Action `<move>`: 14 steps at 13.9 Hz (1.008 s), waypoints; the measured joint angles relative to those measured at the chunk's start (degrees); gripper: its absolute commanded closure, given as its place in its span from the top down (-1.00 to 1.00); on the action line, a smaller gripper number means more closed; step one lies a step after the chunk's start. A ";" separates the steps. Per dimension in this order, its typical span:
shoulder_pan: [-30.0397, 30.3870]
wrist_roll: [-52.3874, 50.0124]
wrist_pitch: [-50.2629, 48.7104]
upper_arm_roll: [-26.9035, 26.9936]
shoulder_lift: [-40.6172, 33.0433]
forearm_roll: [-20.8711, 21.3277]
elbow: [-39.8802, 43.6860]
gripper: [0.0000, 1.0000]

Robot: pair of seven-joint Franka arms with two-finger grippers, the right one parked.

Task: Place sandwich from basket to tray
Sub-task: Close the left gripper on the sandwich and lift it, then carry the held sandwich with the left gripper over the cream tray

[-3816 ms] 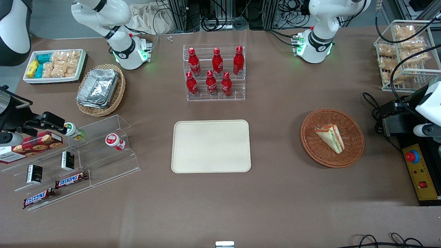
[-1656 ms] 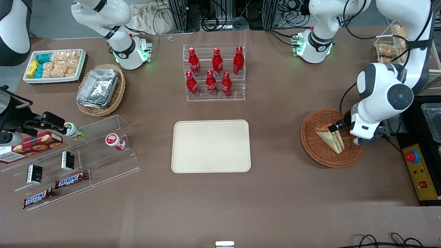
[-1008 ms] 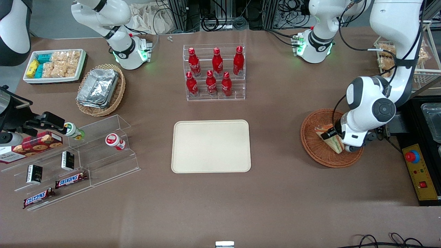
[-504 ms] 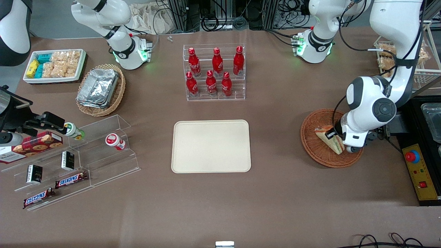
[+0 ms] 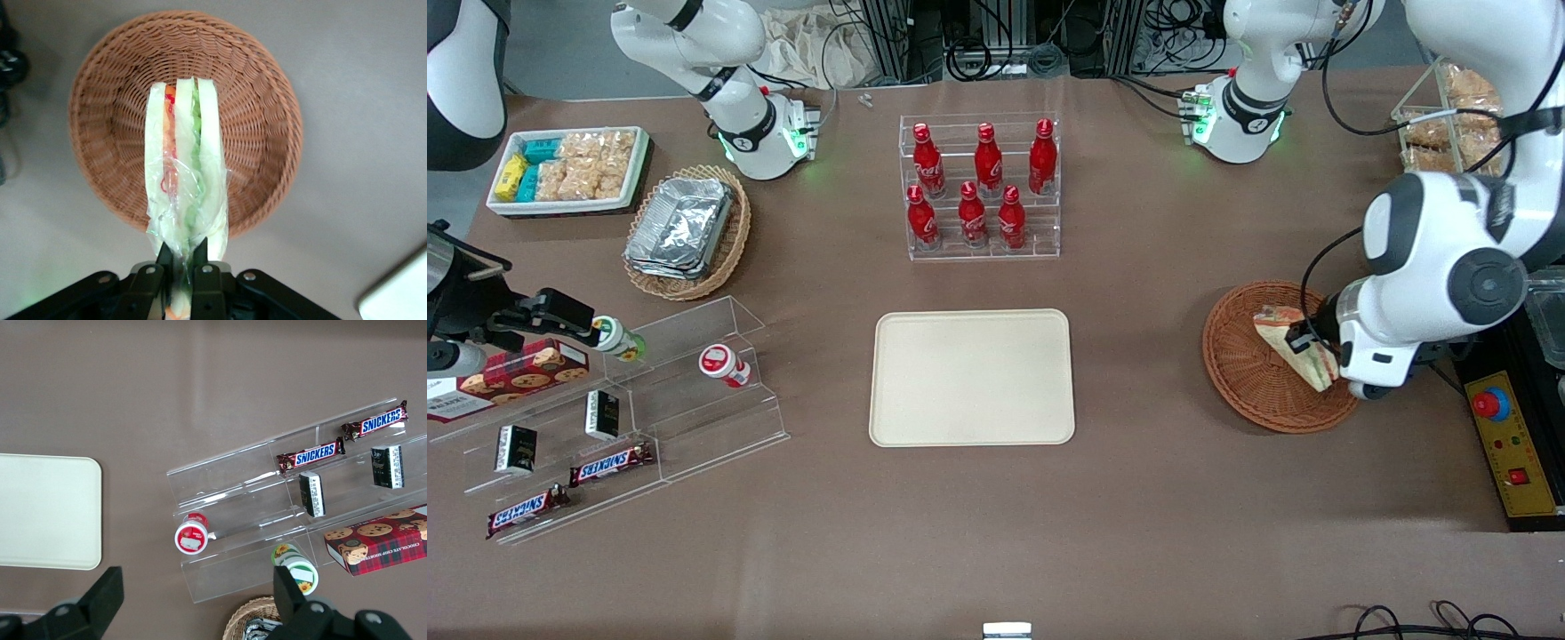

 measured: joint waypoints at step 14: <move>-0.73 -0.23 -11.74 -19.94 1.92 -0.51 13.75 -1.00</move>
